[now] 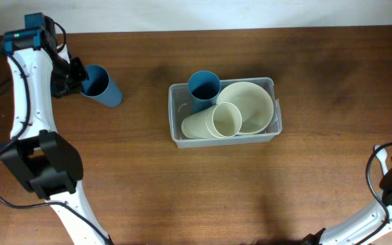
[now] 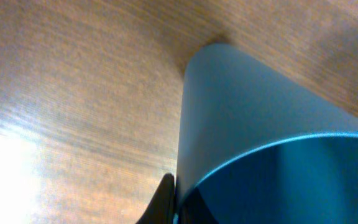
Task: Pack container
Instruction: 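Grasp and lift the second blue cup with the left gripper, then carry the second blue cup and drop it into the first blue cup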
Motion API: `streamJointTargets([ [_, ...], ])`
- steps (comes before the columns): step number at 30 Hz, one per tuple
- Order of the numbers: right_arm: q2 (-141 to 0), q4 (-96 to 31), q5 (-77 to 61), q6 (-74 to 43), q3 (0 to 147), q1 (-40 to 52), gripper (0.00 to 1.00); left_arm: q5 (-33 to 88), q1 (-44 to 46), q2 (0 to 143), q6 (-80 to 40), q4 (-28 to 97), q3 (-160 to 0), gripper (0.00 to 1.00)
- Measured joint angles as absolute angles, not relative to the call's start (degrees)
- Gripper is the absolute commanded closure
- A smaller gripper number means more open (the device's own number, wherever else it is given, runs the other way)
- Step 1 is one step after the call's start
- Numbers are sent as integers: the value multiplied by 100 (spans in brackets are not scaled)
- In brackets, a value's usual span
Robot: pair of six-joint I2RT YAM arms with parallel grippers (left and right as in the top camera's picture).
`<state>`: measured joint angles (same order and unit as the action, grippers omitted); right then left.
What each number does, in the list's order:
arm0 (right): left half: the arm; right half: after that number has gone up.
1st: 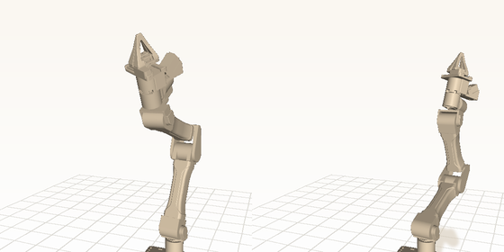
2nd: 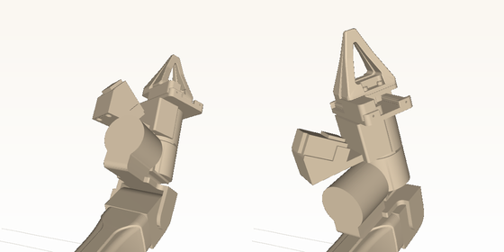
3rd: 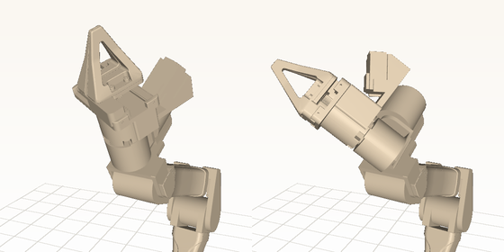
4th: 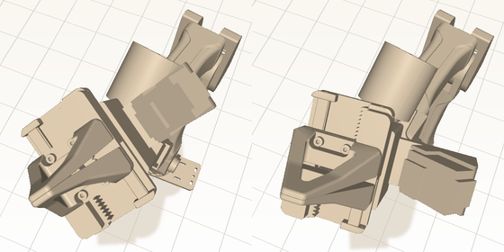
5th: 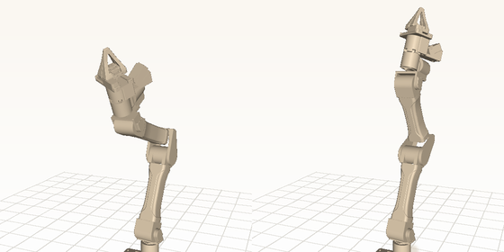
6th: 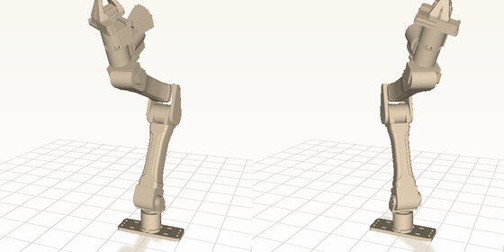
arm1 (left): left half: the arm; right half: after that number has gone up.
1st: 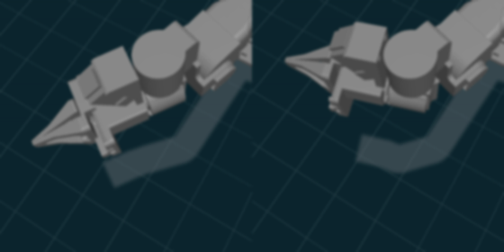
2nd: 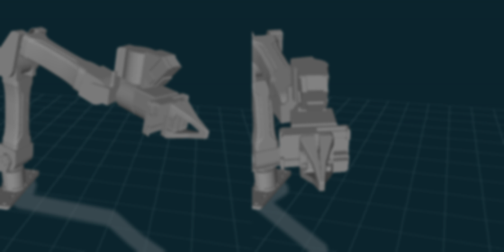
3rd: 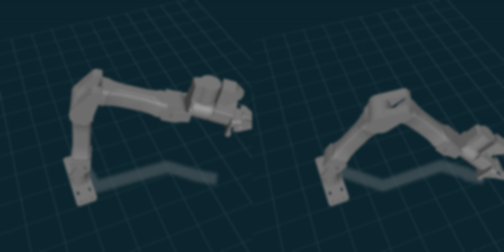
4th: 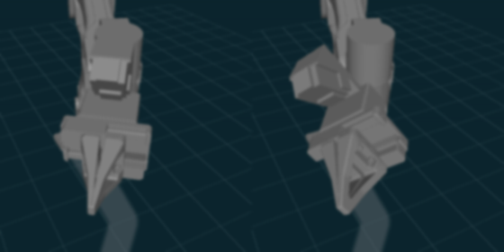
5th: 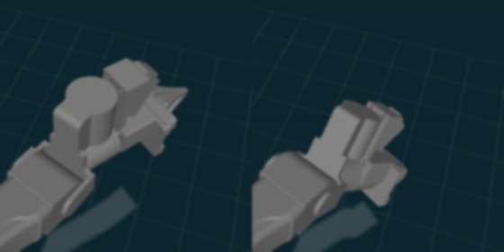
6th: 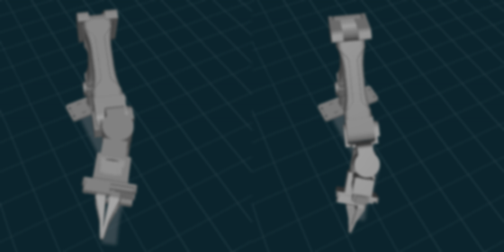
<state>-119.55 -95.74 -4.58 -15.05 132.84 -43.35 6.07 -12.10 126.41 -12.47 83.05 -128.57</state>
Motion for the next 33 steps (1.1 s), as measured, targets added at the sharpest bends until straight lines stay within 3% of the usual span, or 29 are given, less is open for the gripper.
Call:
streamJointTargets([
  [8, -11955, -9577, -458, -1505, 13284, -4335, 1, 864, -1031, 12796, -878, 9345, -15633, 99],
  [14, -11955, -9574, -458, -1503, 13284, -4335, 1, 1208, -86, 12551, -609, 9631, -17465, 98],
  [23, -11955, -9577, -458, -1503, 13284, -4335, 1, 1573, 1614, 12127, -491, 9668, -17598, 99],
  [33, -11955, -9574, -458, -1503, 13284, -4335, 1, 1608, 2165, 12075, -405, 9673, -16468, 99],
])
